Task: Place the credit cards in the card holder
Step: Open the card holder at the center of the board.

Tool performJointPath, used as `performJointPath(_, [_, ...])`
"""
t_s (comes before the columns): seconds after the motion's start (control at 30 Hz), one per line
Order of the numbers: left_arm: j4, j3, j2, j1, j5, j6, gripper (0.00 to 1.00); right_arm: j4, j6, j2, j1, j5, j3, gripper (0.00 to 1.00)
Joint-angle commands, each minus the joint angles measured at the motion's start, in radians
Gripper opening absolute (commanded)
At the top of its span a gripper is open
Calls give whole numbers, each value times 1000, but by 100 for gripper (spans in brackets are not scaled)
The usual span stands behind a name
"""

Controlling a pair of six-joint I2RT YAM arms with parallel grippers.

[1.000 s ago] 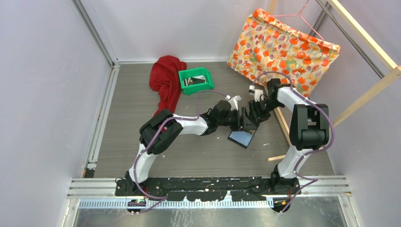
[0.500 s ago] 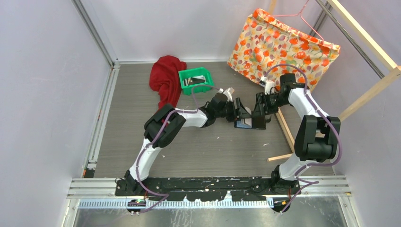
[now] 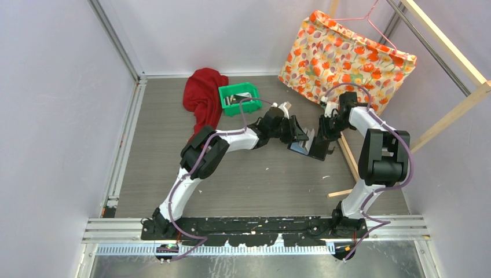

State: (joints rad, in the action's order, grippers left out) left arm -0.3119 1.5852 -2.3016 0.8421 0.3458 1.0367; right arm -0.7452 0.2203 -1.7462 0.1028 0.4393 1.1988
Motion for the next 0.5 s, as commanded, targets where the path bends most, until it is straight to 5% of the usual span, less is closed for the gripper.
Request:
performJointPath(0.0, [133,83,-7,21,-29,-95,37,32,-49,-14,10,-22,15,16])
performJointPath(0.17, [233,114,-1,42,-73,-171,20,26,-54,-37,12,-10,12,15])
performJointPath(0.23, [262,112,8,44,-94,-190,2,17,-48,-44,12,29,14,15])
performJointPath(0.47, [399,42,127,45,-181,-315,0,-17,-8,5,14,195,12,19])
